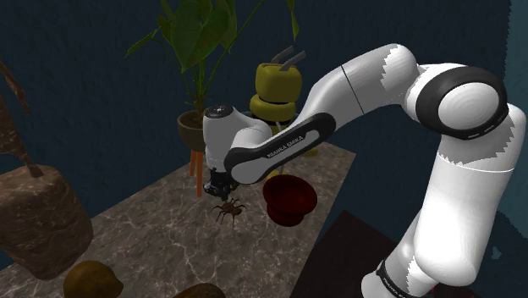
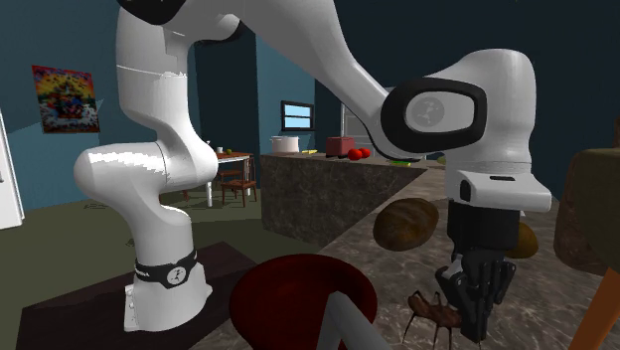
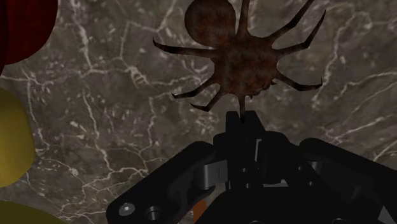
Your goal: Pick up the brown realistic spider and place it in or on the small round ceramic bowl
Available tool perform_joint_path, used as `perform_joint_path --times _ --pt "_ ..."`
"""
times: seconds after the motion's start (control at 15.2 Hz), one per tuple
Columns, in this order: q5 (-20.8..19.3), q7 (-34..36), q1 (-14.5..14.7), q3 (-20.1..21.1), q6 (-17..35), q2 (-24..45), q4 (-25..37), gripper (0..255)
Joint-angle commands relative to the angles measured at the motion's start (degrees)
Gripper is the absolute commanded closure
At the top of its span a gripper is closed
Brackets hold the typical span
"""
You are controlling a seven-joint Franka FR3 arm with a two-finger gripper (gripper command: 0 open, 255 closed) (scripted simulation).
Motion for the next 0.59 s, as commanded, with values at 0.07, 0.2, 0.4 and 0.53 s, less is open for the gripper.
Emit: perform_joint_path --times 0.07,0.2,0.4,0.53 --pt "0.0 0.0 0.0 0.0 0.0 0.0 0.0 255" --pt "0.4 -0.3 -0.1 0.1 -0.6 -0.5 0.2 255" --pt "1.5 -1.2 -0.3 0.5 -2.5 -1.9 0.9 255" --pt "2.1 -1.8 -0.5 0.7 -3.7 -2.8 1.4 255"
